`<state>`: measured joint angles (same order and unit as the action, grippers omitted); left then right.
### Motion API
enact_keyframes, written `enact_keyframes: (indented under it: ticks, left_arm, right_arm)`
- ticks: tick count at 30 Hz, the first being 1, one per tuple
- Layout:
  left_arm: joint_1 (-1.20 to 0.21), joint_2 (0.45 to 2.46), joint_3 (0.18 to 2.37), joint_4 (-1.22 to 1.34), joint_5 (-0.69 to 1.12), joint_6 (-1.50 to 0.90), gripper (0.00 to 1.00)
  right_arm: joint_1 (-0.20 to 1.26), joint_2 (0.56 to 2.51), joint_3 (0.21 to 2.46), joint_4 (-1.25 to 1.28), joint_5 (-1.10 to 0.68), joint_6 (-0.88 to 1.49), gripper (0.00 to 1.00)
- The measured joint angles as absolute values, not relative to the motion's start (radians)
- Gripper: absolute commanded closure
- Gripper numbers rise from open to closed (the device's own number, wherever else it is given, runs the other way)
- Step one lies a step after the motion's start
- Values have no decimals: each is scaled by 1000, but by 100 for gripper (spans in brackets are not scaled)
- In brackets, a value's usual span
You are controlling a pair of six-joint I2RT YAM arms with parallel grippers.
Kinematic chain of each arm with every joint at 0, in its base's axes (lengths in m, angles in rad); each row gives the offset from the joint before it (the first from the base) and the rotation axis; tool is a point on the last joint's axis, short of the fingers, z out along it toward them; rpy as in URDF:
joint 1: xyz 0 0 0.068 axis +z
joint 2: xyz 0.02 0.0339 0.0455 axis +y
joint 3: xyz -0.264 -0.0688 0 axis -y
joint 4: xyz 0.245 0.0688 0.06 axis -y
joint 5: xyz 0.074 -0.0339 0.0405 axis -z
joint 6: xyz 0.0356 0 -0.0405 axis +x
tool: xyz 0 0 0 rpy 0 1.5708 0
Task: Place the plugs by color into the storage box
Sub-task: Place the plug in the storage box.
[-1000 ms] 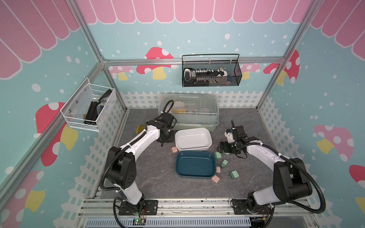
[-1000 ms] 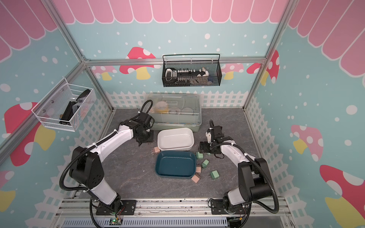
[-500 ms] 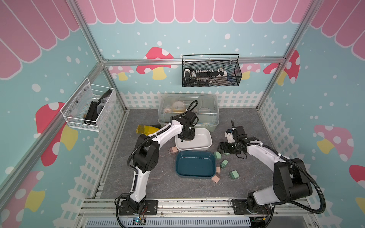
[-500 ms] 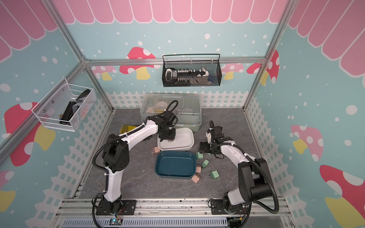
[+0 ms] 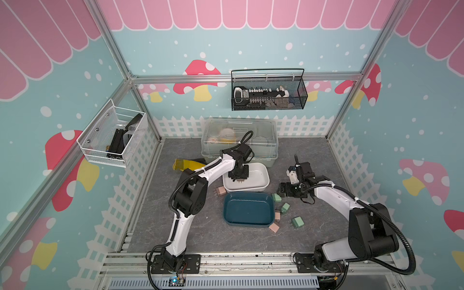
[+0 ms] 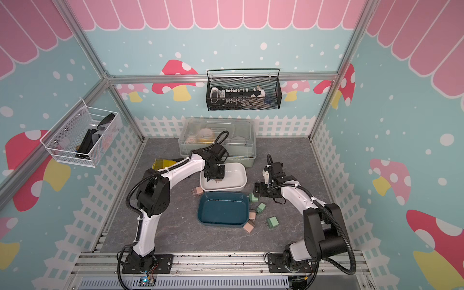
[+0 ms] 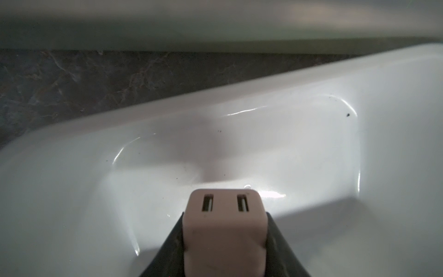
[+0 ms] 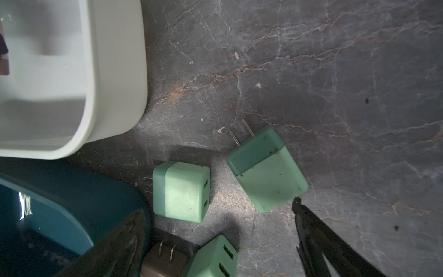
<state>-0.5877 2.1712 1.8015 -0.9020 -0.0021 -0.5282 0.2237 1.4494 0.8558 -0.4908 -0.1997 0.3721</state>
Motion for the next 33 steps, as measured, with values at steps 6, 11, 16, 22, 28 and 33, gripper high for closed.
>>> enact_keyframes:
  ticks: [6,11,16,22,28,33]
  left_arm:
    - [-587,2125,1717,-859,-8,-532,63]
    - [-585,2065,1639,-847,-20,-544,63]
    - [-586,2019,1580,-807,-27,-554,56]
    - [-596,2019,1530,-766,-27,-570,51]
    - [-601,2018,1525,-751,-43,-571,35]
    - [-602,2002,1513,-745,-60,-567,32]
  right_arm:
    - [224,1449,856,-489,-200,378,5]
    - [224,1449,855,-487,-200,384,5]
    - [224,1449,849,-483,-202,388,5]
    - [224,1448,835,-482,-202,390,5]
    - [224,1432,833,-482,-202,390,5]
    - [224,1430,827,-476,-203,396,5]
